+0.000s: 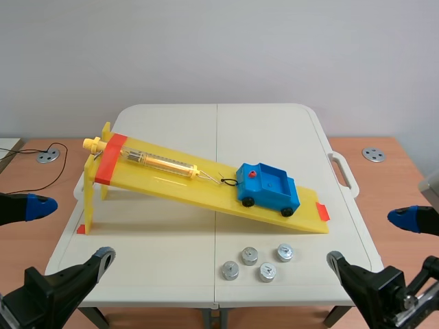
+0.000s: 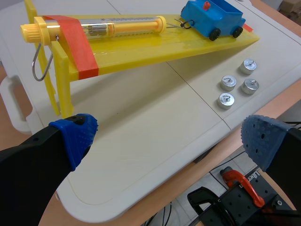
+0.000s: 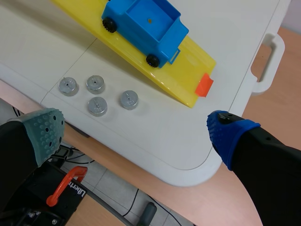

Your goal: Place the four metal weights on the blue cart on the ramp.

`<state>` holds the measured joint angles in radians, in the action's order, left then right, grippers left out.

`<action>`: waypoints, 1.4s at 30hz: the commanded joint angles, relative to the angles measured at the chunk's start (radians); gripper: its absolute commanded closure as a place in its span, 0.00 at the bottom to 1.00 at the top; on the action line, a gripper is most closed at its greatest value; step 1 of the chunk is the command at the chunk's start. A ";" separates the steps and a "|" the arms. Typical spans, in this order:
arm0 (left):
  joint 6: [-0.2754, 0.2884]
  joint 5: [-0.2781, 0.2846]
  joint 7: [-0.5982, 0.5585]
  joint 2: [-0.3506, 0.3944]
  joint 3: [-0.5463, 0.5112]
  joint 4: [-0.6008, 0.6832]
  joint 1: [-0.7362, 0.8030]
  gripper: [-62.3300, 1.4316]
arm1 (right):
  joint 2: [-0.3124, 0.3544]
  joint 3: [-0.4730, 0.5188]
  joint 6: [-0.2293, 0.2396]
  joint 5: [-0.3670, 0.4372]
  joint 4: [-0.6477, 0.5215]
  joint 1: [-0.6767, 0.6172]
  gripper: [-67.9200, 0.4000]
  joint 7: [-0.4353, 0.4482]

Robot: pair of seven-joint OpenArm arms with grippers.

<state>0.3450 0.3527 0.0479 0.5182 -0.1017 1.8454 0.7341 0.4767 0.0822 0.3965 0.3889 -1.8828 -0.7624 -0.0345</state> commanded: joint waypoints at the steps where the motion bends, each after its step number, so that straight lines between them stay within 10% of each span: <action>1: 0.024 0.074 -0.134 0.014 -0.019 0.076 0.016 0.00 | 0.044 0.038 -0.031 0.040 -0.042 0.012 0.08 0.116; 42: 0.024 0.073 -0.134 0.014 -0.019 0.076 0.016 0.00 | 0.044 0.038 -0.031 0.000 -0.042 0.014 0.08 0.116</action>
<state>0.3450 0.3527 0.0479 0.5182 -0.1017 1.8454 0.7341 0.4767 0.0822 0.3965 0.3706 -1.8828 -0.7624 -0.0341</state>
